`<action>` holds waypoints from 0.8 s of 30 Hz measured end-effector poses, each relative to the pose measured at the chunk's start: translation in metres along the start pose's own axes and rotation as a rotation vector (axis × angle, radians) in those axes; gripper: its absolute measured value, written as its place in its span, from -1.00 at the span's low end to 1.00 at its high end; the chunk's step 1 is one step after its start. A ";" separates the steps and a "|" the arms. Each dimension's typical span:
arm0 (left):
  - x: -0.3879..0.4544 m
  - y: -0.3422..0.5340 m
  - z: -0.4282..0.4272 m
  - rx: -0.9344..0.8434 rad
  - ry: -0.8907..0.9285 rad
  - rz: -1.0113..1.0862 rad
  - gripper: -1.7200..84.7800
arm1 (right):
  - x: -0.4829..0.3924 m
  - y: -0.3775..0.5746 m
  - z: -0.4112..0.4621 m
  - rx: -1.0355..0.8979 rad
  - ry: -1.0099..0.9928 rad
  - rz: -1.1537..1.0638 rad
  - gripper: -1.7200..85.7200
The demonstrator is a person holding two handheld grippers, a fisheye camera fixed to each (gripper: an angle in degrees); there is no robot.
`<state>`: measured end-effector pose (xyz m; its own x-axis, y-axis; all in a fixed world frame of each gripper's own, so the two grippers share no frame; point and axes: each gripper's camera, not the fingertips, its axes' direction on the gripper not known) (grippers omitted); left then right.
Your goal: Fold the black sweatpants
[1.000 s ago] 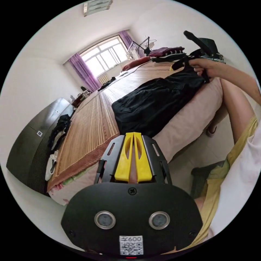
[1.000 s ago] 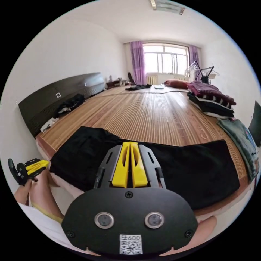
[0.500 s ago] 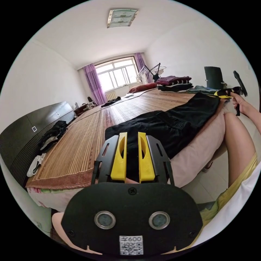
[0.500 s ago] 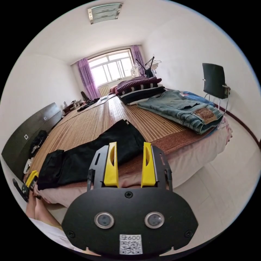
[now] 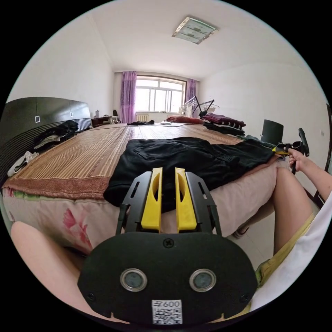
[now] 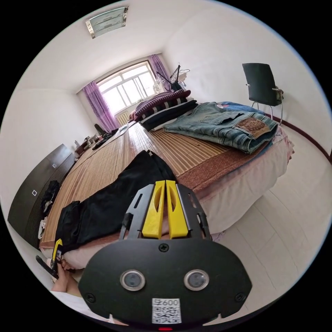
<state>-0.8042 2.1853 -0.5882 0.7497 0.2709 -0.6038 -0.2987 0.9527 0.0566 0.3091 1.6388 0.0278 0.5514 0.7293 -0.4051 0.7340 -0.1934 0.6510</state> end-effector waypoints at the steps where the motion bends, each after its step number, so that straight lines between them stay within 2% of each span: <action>1: -0.004 0.001 0.002 0.003 0.003 -0.002 -0.84 | -0.006 -0.005 -0.002 -0.001 0.015 -0.009 -0.98; 10: -0.050 0.002 0.029 0.025 0.049 -0.020 -0.87 | -0.012 -0.037 -0.006 -0.043 -0.001 0.018 -0.98; 16: -0.064 -0.004 0.044 0.020 0.011 0.003 -0.91 | -0.023 -0.051 -0.010 -0.044 0.024 0.010 -0.98; 24: -0.088 -0.012 0.058 0.027 0.026 -0.010 -0.92 | 0.002 -0.054 -0.022 0.026 -0.100 0.097 -0.96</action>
<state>-0.8327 2.1583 -0.4896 0.7366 0.2585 -0.6250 -0.2752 0.9587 0.0721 0.2620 1.6656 0.0059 0.6564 0.6375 -0.4035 0.6843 -0.2779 0.6741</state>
